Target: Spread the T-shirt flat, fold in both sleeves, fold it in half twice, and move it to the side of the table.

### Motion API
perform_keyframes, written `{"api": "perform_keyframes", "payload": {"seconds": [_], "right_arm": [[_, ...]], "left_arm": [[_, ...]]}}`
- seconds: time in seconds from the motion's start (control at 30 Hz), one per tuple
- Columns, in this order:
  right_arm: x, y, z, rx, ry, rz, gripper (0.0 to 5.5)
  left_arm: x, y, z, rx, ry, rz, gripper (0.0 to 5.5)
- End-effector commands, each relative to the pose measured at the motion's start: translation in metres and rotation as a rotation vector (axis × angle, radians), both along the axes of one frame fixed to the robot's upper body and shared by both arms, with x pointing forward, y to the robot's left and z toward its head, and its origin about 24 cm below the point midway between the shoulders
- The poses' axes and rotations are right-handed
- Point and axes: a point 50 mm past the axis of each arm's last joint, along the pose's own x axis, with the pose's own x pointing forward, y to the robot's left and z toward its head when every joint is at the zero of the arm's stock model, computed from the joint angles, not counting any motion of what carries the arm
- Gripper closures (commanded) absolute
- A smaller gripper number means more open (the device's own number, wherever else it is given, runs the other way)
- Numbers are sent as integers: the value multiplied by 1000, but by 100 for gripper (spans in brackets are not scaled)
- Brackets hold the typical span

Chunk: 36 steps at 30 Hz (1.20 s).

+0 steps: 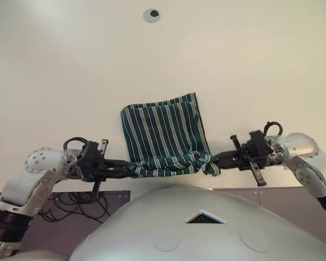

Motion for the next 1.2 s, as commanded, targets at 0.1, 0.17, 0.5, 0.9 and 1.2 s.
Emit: {"api": "perform_keyframes", "payload": {"seconds": [0.1, 0.17, 0.5, 0.9, 1.2], "right_arm": [[40, 8, -10, -77, -6, -252, 550], [54, 14, -20, -138, 5, -335, 550], [92, 22, -40, -262, 44, -575, 550], [130, -10, -38, -150, 187, -979, 398], [86, 81, -8, -45, -717, -655, 293]], "left_arm": [[33, 17, -13, 35, -62, 218, 545], [44, 23, -21, 57, -66, 302, 545], [71, 28, -40, 178, -44, 484, 545], [108, 39, -40, 204, 108, 851, 397], [124, 53, -39, 106, 112, 1284, 369]]}}
